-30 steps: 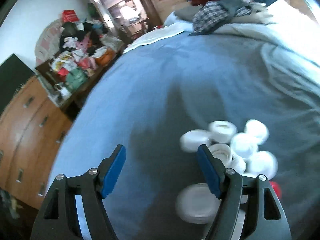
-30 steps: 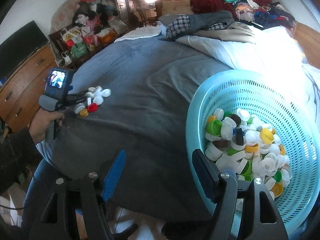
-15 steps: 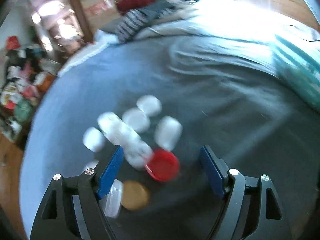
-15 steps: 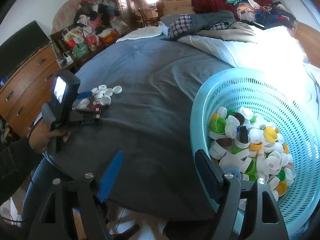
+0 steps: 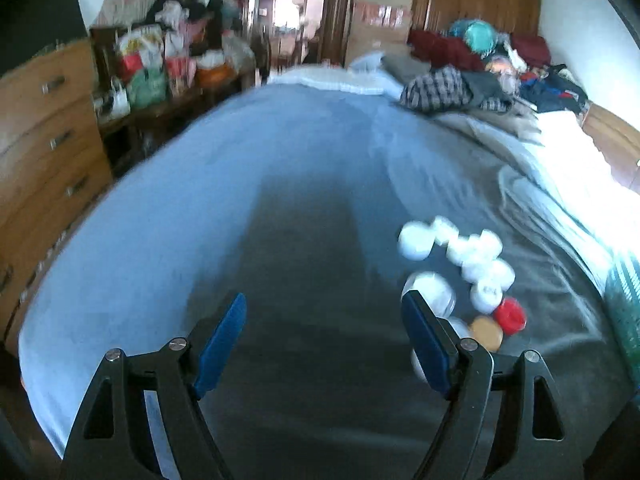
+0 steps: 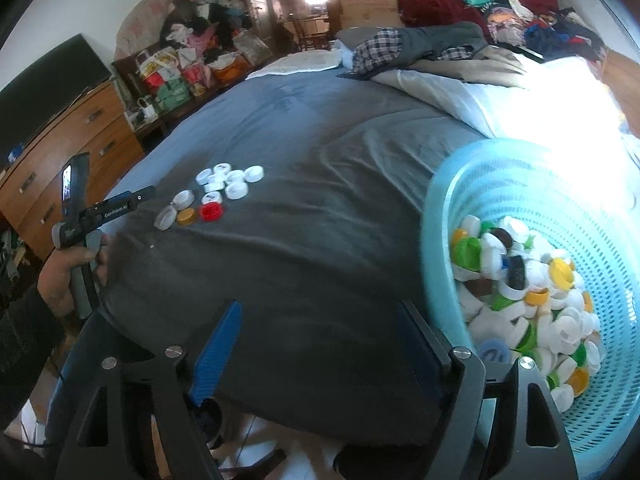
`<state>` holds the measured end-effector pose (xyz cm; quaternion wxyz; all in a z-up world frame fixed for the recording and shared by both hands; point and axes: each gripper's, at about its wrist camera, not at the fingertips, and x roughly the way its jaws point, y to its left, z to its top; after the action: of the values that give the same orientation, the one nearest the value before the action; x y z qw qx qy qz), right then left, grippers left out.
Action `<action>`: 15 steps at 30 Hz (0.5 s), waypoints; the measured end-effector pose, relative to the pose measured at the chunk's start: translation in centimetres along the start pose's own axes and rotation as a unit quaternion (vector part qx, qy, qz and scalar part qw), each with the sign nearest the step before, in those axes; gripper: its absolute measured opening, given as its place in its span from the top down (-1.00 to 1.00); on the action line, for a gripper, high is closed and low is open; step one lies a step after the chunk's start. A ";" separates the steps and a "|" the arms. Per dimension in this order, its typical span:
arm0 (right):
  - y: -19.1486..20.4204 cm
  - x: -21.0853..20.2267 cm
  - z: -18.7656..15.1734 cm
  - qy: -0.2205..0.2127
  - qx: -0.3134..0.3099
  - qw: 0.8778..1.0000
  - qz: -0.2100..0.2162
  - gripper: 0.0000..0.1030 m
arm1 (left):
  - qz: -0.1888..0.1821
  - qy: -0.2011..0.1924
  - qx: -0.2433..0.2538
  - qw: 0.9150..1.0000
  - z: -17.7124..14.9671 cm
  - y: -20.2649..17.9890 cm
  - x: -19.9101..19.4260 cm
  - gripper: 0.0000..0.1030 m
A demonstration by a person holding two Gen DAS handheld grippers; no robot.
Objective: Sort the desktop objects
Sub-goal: 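Grasp a large white lid with the left tool while the right tool grasps a red cap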
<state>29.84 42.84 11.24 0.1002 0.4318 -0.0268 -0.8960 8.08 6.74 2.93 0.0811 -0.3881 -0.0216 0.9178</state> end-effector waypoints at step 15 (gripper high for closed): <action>4.2 8.3 0.5 0.028 -0.054 0.998 0.027 -0.59 | -0.052 0.041 0.073 0.995 -2.5 -5.3 -0.2 -0.28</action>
<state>25.05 37.03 5.76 0.1480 0.4495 0.0131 -0.8809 10.65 11.84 1.85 0.1572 -0.4171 0.0286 0.8947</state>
